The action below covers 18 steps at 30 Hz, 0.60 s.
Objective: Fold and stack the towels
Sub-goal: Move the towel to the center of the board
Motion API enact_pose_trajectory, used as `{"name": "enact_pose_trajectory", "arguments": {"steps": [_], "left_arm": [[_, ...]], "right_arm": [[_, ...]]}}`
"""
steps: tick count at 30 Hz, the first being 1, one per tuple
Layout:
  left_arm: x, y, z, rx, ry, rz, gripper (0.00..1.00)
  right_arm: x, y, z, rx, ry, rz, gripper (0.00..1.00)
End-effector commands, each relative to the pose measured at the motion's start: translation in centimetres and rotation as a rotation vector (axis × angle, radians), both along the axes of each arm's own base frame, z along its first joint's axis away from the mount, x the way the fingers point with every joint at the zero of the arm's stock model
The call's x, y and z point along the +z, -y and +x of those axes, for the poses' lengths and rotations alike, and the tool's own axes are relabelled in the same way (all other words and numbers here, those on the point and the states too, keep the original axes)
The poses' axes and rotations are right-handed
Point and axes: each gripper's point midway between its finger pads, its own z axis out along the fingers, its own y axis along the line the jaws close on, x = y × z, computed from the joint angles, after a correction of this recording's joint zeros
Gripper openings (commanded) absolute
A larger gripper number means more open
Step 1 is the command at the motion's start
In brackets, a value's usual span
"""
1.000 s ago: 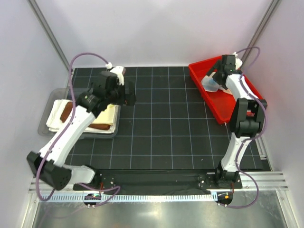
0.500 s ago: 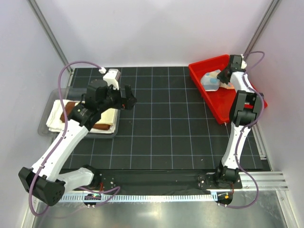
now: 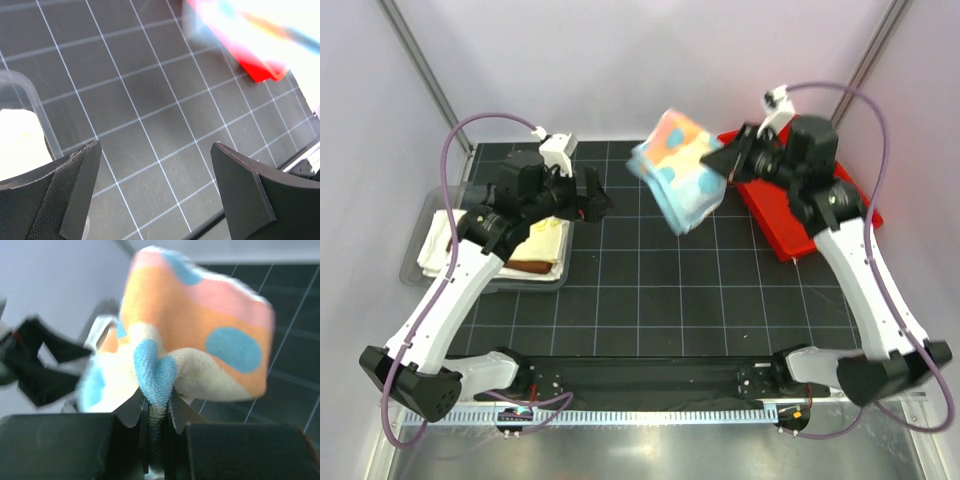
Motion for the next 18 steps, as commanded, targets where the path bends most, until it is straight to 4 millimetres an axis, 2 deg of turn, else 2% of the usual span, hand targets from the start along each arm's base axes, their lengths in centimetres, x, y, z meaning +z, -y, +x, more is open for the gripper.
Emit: {"name": "enact_pose_trajectory", "arguments": {"steps": [1, 2, 3, 5, 6, 7, 10, 11, 12, 13, 15, 17, 18], "left_arm": [[-1.8, 0.1, -1.0, -0.035, -0.071, 0.022, 0.94], [-2.7, 0.0, -1.1, -0.036, -0.090, 0.028, 0.93], [-3.4, 0.1, -1.3, -0.044, -0.107, 0.035, 0.91], [-5.4, 0.2, -1.7, -0.062, -0.157, 0.052, 0.90], [-6.1, 0.1, -1.8, -0.061, -0.172, 0.062, 0.88], [-7.2, -0.1, -2.0, -0.055, -0.198, 0.075, 0.88], [-8.5, -0.2, -2.4, -0.050, -0.226, 0.081, 0.88], [-8.8, -0.3, -2.4, -0.045, -0.232, 0.088, 0.88], [-9.2, -0.4, -2.4, -0.045, -0.240, 0.094, 0.87], [-9.5, -0.4, -2.5, -0.050, -0.241, 0.105, 0.87], [-10.3, -0.3, -3.0, -0.070, -0.257, 0.113, 0.86], [-11.2, 0.1, -3.2, -0.078, -0.261, 0.107, 0.85], [-11.6, 0.4, -3.1, -0.079, -0.267, 0.102, 0.84]], "right_arm": [[-11.0, -1.6, -3.0, 0.075, -0.260, -0.068, 0.08], [-12.0, -2.3, -3.4, 0.095, -0.245, -0.066, 0.10], [-16.0, -2.3, -5.0, 0.114, -0.304, -0.084, 0.13], [-19.5, -2.6, -5.8, 0.106, -0.331, -0.108, 0.13], [-23.4, -2.0, -6.9, 0.091, -0.413, -0.142, 0.13], [-25.1, -1.7, -7.2, 0.080, -0.448, -0.161, 0.14], [-29.7, -0.6, -8.8, 0.066, -0.565, -0.225, 0.25], [-30.4, -0.1, -9.1, 0.046, -0.585, -0.249, 0.29], [-31.1, 0.8, -10.0, 0.020, -0.637, -0.286, 0.45], [-30.8, 1.4, -10.2, -0.002, -0.634, -0.299, 0.53], [-30.6, 3.4, -10.9, -0.081, -0.651, -0.373, 0.59], [-30.1, 5.1, -11.9, -0.132, -0.675, -0.442, 0.59], [-29.0, 5.7, -11.3, -0.176, -0.649, -0.475, 0.61]]}}
